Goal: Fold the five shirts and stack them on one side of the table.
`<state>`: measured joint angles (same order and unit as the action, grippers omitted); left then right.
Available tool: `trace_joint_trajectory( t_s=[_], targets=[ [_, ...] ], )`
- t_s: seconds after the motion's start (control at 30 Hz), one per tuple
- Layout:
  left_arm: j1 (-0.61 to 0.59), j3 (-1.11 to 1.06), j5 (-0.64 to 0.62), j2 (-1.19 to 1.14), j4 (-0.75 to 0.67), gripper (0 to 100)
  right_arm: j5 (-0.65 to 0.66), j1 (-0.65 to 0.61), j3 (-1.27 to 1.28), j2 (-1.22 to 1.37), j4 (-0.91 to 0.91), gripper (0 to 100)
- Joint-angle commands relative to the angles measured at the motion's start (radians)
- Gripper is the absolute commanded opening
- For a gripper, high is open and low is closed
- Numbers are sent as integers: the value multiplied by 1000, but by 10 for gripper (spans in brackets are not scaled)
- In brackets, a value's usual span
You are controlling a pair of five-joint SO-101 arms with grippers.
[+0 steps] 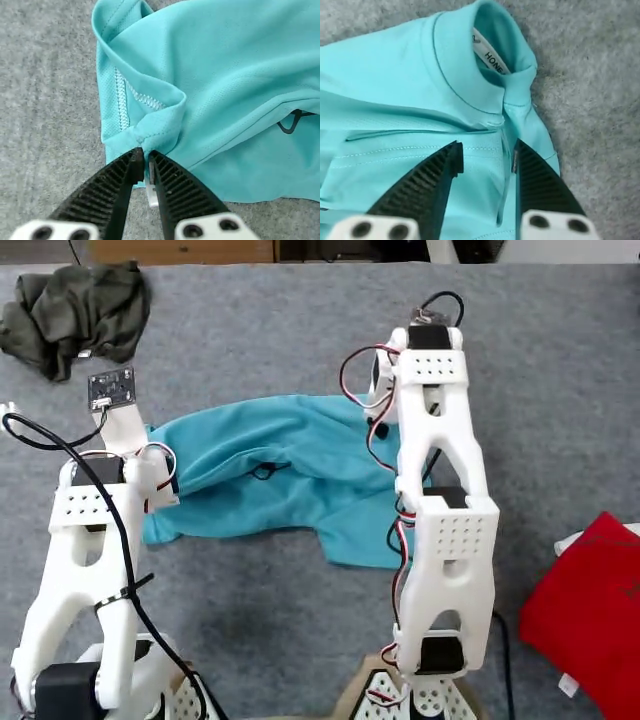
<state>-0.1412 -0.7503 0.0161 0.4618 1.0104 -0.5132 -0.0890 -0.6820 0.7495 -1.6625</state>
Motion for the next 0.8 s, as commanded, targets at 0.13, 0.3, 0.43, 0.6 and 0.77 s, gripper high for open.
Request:
trace_joint_trajectory(
  t_s=[0.13,0.3,0.43,0.6,0.77],
  targets=[
    [8,43,-3,15,2,20,5,18,48,-5,44,174],
    [8,43,-3,15,2,20,3,18,56,-5,48,174],
    [8,43,-2,15,2,20,3,18,59,16,60,174],
    [8,43,-2,15,2,20,3,18,50,64,60,174],
    [8,43,0,15,2,20,3,16,19,65,52,174]
  ],
)
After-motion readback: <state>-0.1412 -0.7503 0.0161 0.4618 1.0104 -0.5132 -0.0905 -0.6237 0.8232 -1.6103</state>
